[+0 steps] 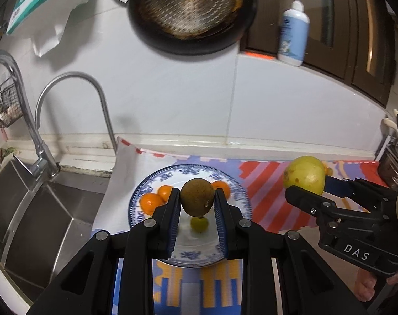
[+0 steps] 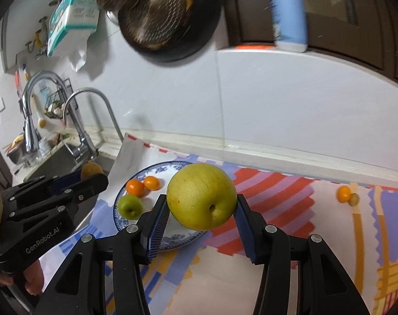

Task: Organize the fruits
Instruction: 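Carry the brown fruit with the left tool over the plate while the right tool carries the pear, then open the left tool onto the plate while the right tool releases the pear there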

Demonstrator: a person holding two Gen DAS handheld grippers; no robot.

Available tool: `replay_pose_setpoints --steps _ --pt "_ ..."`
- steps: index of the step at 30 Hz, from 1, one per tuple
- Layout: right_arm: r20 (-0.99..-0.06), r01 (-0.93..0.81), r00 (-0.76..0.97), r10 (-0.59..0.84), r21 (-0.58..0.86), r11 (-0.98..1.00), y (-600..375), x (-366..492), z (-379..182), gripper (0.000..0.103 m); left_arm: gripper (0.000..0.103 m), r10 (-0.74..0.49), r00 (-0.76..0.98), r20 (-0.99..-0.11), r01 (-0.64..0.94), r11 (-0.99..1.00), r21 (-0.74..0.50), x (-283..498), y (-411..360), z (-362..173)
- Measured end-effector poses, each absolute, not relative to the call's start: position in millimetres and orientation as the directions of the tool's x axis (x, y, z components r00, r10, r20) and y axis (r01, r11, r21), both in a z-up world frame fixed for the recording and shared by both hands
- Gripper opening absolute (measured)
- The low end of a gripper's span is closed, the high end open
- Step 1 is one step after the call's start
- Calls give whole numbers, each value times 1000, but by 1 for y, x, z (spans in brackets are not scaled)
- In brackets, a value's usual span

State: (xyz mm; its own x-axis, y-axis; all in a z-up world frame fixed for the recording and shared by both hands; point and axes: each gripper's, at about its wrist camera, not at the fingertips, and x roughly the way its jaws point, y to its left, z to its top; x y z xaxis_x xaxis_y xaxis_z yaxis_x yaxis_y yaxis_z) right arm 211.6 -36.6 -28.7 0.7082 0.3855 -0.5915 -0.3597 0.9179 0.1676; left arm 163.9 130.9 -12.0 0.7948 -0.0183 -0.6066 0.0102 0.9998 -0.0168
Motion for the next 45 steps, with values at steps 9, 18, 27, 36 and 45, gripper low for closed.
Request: replay_pose_setpoints --steps 9,18,27,36,45 --pt "-643 -434 637 425 156 887 5 248 -58 51 26 -3 750 -661 -19 999 -27 192 160 -43" --pt "-699 -489 566 436 141 861 36 281 -91 51 26 -26 711 -702 6 1000 -31 222 168 -68" --pt "-726 -501 534 434 142 854 43 297 -108 51 26 -48 683 -729 33 999 -34 240 167 -83" --pt "-733 -499 529 427 139 856 45 301 -113 51 26 -45 673 -739 29 999 -35 248 167 -88" --pt "-735 -500 524 430 144 854 48 301 -113 51 39 45 695 -718 -50 999 14 232 177 -76"
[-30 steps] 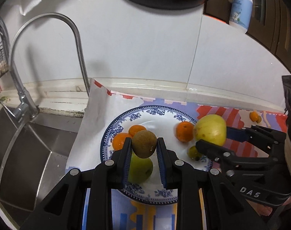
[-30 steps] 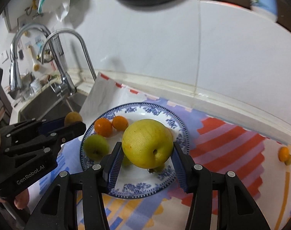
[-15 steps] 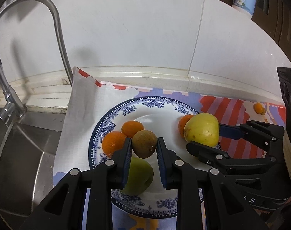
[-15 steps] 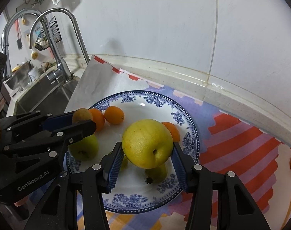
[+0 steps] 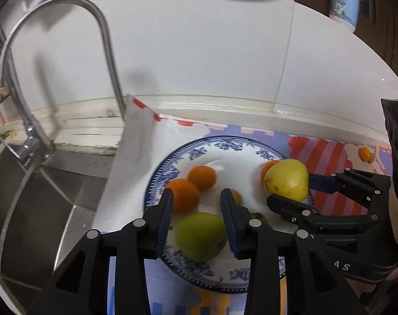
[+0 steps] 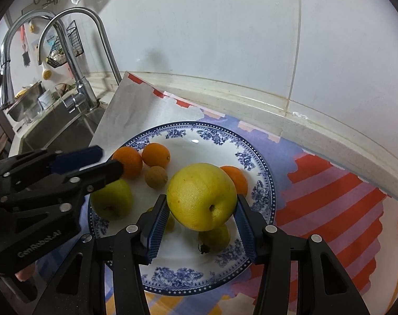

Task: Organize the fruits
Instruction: 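Open the left tool onto the plate while the right tool releases the pear there, then move the left tool toward an orange while the right tool approaches a small yellow lime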

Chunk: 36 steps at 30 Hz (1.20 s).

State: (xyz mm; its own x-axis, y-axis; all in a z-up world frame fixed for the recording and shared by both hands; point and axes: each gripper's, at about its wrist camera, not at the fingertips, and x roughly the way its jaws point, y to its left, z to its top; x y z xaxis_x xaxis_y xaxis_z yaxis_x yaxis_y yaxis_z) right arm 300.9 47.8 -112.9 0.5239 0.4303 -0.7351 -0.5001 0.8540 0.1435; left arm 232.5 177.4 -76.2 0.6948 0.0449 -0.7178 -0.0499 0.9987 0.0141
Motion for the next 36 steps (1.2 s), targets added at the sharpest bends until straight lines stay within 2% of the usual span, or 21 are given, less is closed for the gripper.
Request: replay_pose_setpoints --steps 4,6,7,12,29,36 --pt "-732 -496 527 431 147 856 49 300 -112 53 43 64 697 -714 -73 997 19 225 181 -73" --pt "-716 -505 538 445 149 850 49 296 -106 62 45 67 700 -711 -76 997 19 222 182 -72" --pt "-706 -505 555 440 135 853 48 293 -102 63 46 69 702 -709 -80 997 18 220 182 -71" --pt "-671 -490 618 410 78 868 41 279 -82 63 49 85 719 -690 -105 994 14 209 182 -63" --pt "-599 -389 714 362 89 917 -11 232 -45 63 55 56 787 -615 -50 998 27 174 145 -24" --pt "-581 -343 742 334 98 934 -33 212 -37 63 65 41 808 -588 -23 999 38 157 128 -10"
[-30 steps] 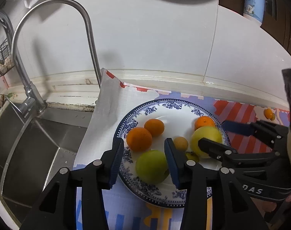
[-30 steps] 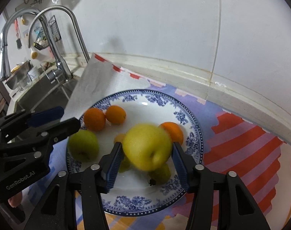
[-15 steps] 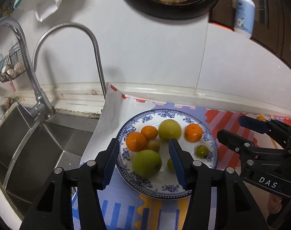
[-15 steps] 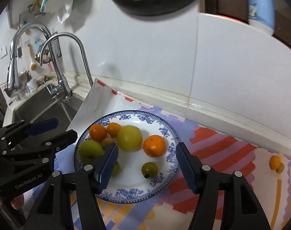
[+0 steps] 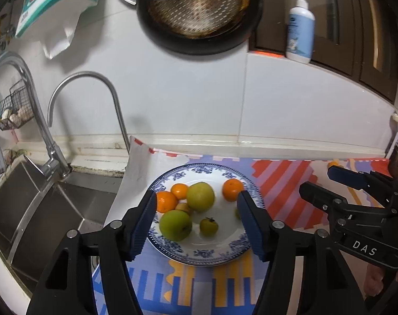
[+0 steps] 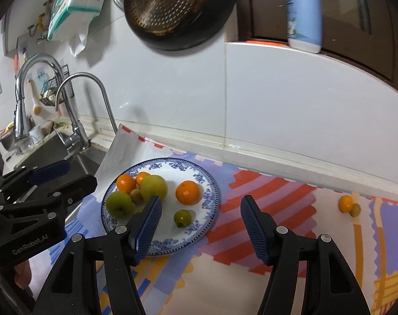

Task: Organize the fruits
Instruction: 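Move the left tool toward an orange while the right tool approaches a small yellow lime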

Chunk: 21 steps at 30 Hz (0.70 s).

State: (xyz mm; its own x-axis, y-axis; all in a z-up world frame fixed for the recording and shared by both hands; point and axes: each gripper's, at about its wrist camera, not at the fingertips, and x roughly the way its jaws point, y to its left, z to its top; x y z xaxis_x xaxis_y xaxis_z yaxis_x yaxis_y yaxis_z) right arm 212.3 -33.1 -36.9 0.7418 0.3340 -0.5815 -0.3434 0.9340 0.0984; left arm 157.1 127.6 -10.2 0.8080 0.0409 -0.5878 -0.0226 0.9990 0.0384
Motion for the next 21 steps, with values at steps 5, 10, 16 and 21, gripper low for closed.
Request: replay_pose_setpoints --steps 5,10,16,21 --pt "-574 -305 759 307 103 947 -52 198 -33 63 68 23 815 -579 5 999 46 147 112 -6" --pt "-563 -256 780 273 111 960 -73 183 -31 63 72 0 823 -569 41 997 59 139 94 -3" --pt "-556 -205 800 224 98 974 -100 169 -28 63 76 -33 837 -546 85 994 69 134 69 1" --pt "-551 -162 815 180 83 983 -124 160 -26 63 81 -62 851 -521 115 991 70 132 46 5"
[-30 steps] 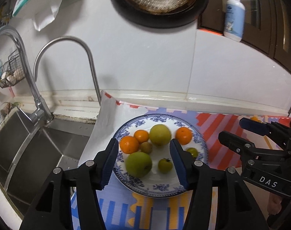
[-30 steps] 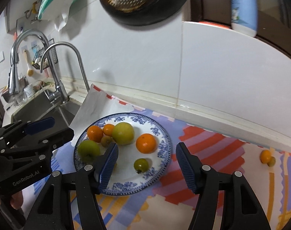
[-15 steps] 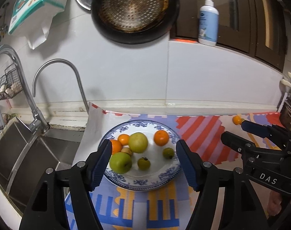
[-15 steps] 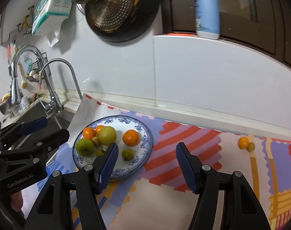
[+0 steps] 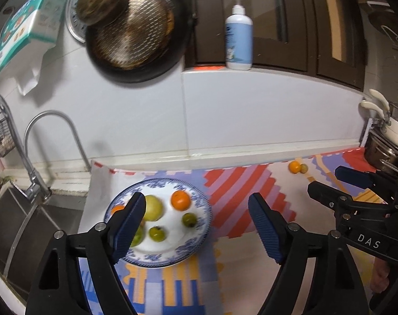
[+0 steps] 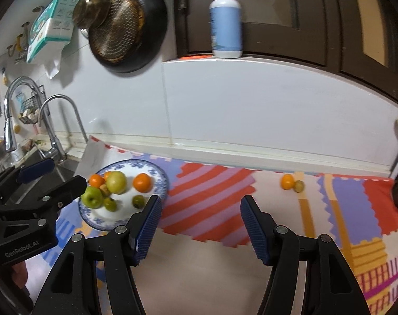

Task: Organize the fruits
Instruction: 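Move the left tool toward an orange while the right tool approaches a small yellow lime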

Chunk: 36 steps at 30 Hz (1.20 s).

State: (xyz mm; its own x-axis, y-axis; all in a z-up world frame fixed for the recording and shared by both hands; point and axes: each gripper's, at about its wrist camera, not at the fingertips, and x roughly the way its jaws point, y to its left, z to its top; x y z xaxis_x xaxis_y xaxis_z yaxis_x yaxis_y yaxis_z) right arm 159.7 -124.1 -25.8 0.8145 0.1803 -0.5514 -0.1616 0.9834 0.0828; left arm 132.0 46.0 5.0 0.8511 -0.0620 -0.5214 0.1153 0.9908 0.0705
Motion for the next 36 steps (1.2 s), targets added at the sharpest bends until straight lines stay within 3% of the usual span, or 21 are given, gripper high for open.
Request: replay_pose_setpoints --steps 8,36 --pt "-532 -87 838 119 85 993 -170 152 -18 63 84 -119 862 -494 158 987 38 138 6 12" --pt "-616 21 787 6 38 999 -279 225 -56 63 85 -273 718 -640 357 934 2 245 -111 -37"
